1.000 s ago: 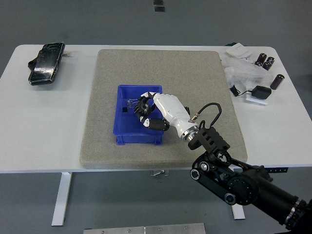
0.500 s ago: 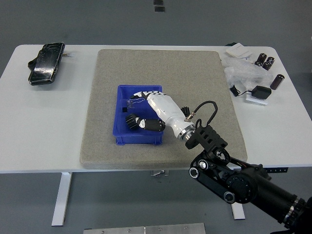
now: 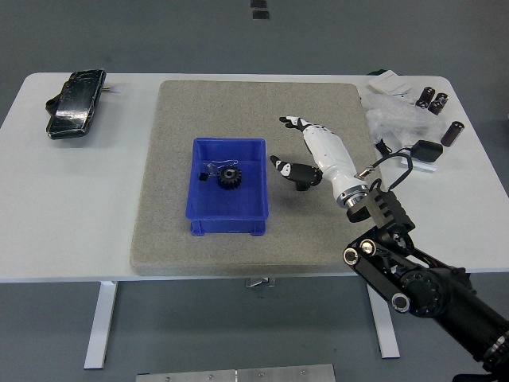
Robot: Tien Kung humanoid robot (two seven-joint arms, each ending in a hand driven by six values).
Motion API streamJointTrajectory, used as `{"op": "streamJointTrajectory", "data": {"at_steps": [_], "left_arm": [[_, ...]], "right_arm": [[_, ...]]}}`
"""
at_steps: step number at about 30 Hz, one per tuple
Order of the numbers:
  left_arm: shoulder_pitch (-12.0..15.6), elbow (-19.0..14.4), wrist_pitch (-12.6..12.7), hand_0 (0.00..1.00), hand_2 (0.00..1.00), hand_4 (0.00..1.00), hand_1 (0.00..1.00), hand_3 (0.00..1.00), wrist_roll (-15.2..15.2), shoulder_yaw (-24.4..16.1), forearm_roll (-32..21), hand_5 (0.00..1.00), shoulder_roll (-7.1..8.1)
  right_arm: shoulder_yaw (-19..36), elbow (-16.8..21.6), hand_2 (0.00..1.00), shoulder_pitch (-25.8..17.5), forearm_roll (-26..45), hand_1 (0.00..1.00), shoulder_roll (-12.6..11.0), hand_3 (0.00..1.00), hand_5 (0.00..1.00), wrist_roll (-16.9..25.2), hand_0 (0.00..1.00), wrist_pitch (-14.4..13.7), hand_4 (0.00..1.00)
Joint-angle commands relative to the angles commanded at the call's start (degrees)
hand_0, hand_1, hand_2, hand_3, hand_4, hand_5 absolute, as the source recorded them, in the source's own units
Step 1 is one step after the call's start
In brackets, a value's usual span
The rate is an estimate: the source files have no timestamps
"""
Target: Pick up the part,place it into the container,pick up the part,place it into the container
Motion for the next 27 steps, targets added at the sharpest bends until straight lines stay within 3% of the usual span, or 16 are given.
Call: {"op": "streamJointTrajectory", "data": {"at_steps": [4,16,17,21,22,27], "left_arm": [[0.0,0.0,0.0,0.642,0.563,0.678,0.567,0.608,0.0,0.0,0.1,0.248,0.01],[-0.2,0.0,-0.1,0.642,0.563,0.678,0.566,0.607,0.0,-0.2,0.5,0.249,0.15],[-0.2,0.0,-0.1,0.642,0.563,0.678,0.567,0.607,0.0,-0.2,0.5,0.246,0.16],[-0.3,0.0,-0.1,0.642,0.563,0.678,0.567,0.607,0.0,-0.2,0.5,0.246,0.11],[-0.3,0.0,-0.1,0.642,0.563,0.677,0.566,0.607,0.0,-0.1,0.5,0.246,0.10],[-0.2,0.0,-0.1,0.642,0.563,0.677,0.566,0.607,0.1,-0.2,0.6,0.246,0.11]], "right_arm": [[-1.4,-2.5,0.770,-0.6,0.9,0.799,-1.3,0.830,0.268,-0.5,0.863,0.9,0.702],[-6.9,-7.4,0.766,1.1,1.9,0.786,-1.0,0.819,0.241,-0.7,0.853,3.7,0.673],[-7.1,-7.8,0.733,1.3,1.8,0.752,-0.9,0.771,0.143,-0.7,0.831,4.0,0.445],[-7.9,-9.0,0.733,1.9,1.0,0.752,-0.6,0.771,0.143,-1.0,0.831,4.4,0.445],[-8.0,-9.2,0.612,2.0,0.8,0.663,-0.5,0.614,0.088,-1.1,0.784,4.4,0.002],[-8.6,-10.3,0.612,2.4,-0.4,0.663,-0.3,0.614,0.088,-1.3,0.784,3.6,0.002]]}}
